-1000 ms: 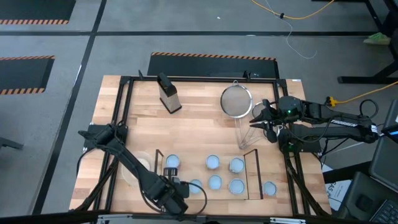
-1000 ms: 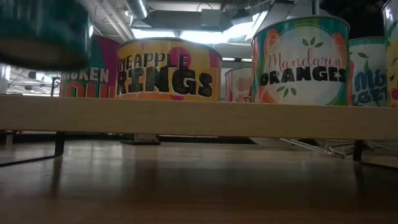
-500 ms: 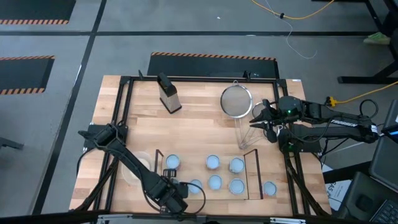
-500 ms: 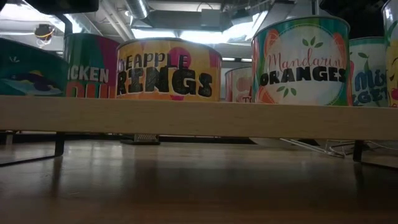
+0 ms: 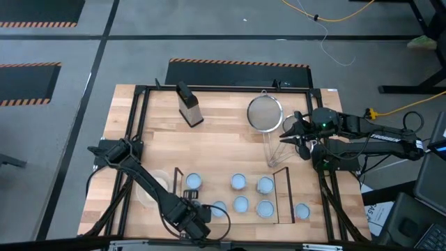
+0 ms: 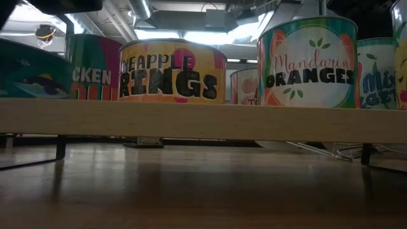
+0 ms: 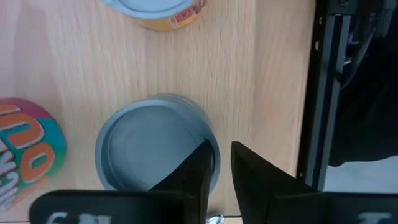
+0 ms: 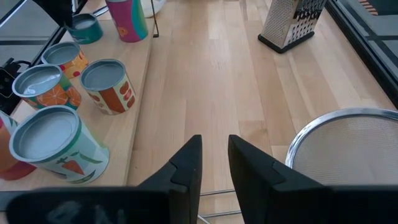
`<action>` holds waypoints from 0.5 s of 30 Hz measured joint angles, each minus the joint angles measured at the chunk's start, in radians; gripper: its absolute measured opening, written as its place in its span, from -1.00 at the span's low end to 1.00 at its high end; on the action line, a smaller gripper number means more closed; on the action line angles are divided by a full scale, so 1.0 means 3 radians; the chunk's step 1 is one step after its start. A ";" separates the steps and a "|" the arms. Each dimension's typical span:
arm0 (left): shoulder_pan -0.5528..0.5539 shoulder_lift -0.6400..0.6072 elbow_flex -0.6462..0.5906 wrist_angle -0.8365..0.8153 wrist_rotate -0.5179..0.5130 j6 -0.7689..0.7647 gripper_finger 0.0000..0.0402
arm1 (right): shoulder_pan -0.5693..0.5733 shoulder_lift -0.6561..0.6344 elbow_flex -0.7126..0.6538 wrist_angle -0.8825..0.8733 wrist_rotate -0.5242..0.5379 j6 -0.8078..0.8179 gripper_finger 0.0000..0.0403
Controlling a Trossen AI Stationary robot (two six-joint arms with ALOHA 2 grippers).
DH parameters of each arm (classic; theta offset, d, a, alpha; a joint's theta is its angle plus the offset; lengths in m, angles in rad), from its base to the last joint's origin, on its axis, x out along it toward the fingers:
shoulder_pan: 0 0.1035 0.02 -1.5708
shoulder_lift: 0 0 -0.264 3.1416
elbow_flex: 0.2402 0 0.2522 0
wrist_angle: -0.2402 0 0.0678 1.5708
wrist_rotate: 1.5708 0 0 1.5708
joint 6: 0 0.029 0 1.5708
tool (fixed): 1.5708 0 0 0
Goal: Pick and place cans onto a shelf
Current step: Put the tuna can on the shelf
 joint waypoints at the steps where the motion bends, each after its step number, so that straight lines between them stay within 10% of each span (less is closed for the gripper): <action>1: 0.0000 0.0000 0.0000 -0.0001 -0.0024 0.0021 -0.71 | 0.0000 0.0000 0.0000 0.0000 0.0000 0.0000 -0.59; 15: -0.0003 0.0000 0.0208 -0.0010 -0.0041 0.0268 -0.72 | 0.0000 0.0000 0.0000 0.0000 0.0000 0.0000 -0.59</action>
